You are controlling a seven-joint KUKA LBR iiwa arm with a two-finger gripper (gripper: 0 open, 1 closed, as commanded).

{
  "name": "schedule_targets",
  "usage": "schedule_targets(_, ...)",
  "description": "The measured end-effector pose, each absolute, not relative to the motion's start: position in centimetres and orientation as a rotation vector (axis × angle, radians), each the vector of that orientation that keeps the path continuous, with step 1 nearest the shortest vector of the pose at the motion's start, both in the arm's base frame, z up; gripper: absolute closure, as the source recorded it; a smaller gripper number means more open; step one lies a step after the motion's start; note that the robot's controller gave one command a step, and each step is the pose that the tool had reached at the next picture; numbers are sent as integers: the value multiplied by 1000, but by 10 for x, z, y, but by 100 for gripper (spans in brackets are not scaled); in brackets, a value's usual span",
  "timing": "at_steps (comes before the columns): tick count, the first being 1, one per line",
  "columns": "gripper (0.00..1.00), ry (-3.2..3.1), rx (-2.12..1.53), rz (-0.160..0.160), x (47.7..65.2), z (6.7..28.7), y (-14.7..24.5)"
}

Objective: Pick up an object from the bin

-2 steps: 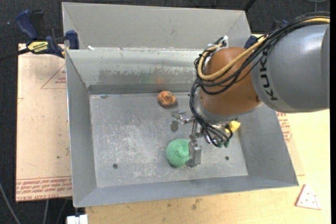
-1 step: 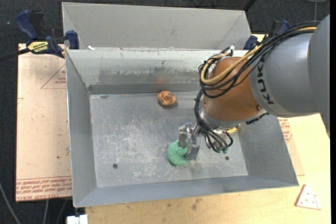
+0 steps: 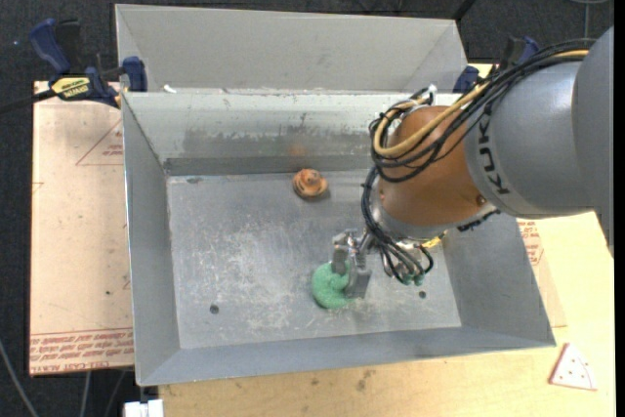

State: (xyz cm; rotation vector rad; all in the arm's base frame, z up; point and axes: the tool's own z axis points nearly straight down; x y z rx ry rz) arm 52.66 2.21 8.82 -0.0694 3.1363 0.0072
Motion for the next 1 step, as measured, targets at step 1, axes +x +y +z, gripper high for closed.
schedule_targets(1, 100, 3135, -131, 1, 525, 227, 23)
